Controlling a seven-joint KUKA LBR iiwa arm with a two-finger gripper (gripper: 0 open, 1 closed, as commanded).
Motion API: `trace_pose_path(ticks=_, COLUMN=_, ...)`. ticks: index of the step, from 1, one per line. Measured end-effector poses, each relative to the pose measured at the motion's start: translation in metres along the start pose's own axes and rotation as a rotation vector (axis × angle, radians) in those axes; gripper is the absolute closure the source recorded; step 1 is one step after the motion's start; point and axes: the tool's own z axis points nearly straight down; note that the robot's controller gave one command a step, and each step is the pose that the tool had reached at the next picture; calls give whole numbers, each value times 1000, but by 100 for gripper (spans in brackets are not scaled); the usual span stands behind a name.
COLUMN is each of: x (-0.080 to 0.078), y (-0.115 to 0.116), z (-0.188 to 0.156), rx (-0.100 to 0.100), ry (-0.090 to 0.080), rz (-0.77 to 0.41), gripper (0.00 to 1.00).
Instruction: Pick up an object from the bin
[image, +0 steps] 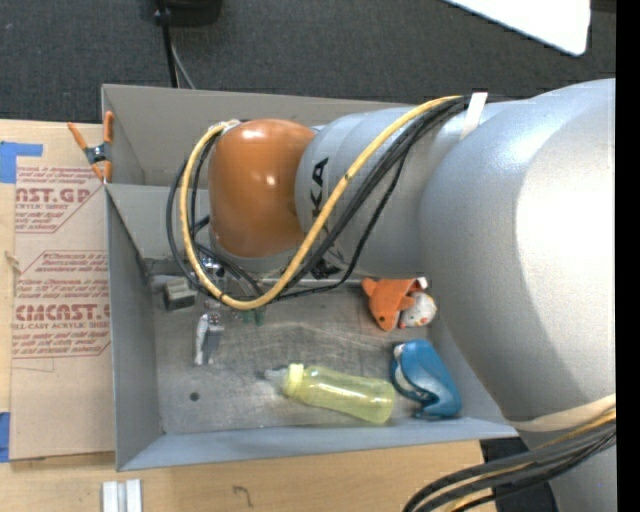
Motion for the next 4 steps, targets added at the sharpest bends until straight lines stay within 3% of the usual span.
trace_pose_path(ticks=1, x=0, y=0, z=0, rx=0, ry=0, rz=0, gripper=0)
trace_pose_path(ticks=2, x=-13, y=1, z=20, rx=-3, ry=-6, rz=63, gripper=0)
trace_pose_path(ticks=3, x=-28, y=-3, z=39, rx=-9, ry=-31, rz=279, gripper=0)
trace_pose_path(ticks=4, x=-26, y=9, z=78, rx=-1, ry=-1, rz=118, gripper=100)
